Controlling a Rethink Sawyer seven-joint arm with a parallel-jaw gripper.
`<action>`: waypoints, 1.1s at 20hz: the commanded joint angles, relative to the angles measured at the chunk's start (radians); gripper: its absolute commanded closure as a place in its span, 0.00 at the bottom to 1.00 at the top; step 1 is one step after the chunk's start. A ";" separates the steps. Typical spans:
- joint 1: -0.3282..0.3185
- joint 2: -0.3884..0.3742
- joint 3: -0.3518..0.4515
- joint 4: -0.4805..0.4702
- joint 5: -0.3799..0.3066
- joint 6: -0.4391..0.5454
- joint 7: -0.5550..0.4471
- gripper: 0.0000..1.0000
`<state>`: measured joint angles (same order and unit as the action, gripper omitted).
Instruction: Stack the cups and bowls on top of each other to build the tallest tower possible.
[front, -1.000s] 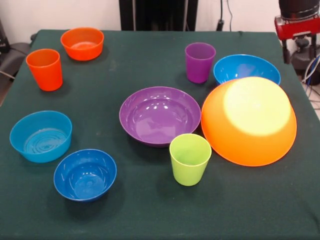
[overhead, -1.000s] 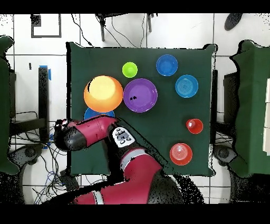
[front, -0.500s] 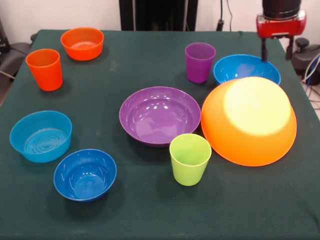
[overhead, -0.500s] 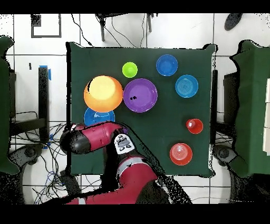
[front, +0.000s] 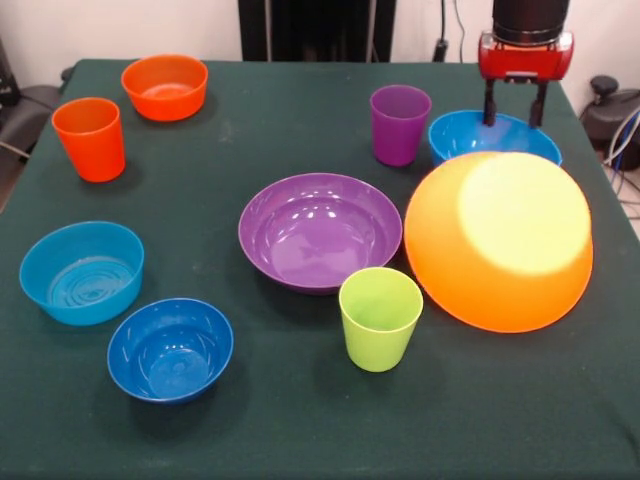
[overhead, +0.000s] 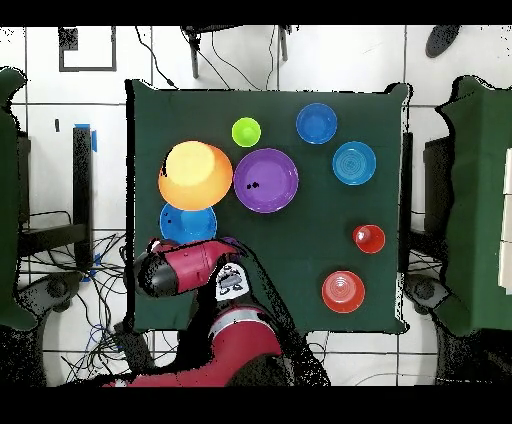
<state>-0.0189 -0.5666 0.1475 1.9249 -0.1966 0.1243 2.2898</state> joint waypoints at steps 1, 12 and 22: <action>0.012 0.127 -0.072 -0.096 0.034 -0.062 0.135 0.00; -0.016 0.120 -0.046 -0.136 0.067 -0.042 0.118 0.00; -0.078 -0.001 0.034 -0.051 0.110 0.021 0.119 0.00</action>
<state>-0.0605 -0.5373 0.0904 1.8864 -0.1457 0.1054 2.2898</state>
